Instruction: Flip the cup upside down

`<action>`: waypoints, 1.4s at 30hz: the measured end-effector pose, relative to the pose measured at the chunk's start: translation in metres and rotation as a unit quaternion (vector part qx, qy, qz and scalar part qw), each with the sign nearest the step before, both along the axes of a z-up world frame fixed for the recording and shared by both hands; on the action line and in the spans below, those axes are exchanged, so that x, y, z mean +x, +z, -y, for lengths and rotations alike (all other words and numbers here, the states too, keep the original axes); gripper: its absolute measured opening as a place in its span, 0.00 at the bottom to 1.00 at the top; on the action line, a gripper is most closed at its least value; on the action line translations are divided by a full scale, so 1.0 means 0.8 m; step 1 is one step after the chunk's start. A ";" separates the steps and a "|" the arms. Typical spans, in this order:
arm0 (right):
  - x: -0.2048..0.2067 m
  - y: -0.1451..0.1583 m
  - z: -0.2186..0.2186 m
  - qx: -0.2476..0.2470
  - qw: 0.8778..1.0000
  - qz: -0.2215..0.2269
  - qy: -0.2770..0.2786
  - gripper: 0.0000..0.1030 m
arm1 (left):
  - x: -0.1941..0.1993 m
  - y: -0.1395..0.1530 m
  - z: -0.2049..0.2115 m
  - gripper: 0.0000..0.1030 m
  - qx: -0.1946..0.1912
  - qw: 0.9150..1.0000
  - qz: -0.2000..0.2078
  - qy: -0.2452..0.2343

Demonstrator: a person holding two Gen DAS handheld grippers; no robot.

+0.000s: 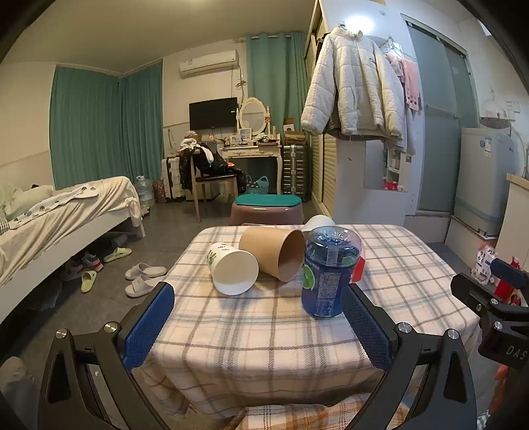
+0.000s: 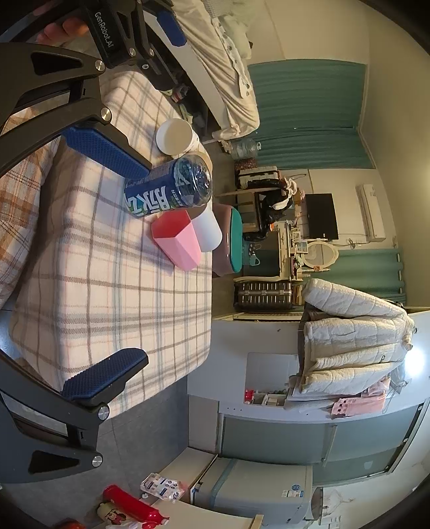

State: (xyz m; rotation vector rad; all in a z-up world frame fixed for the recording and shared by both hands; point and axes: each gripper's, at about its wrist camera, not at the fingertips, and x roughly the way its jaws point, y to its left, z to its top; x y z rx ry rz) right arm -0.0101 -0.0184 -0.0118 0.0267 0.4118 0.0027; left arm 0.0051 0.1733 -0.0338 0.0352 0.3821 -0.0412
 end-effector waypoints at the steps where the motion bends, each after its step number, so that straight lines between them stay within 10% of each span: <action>1: 0.000 0.000 -0.001 0.000 1.000 0.000 0.002 1.00 | 0.000 0.000 -0.001 1.00 -0.003 1.000 0.000 0.000; 42: 0.005 -0.008 0.007 -0.001 1.000 -0.012 -0.004 1.00 | -0.001 -0.005 -0.004 1.00 -0.003 1.000 0.001 0.006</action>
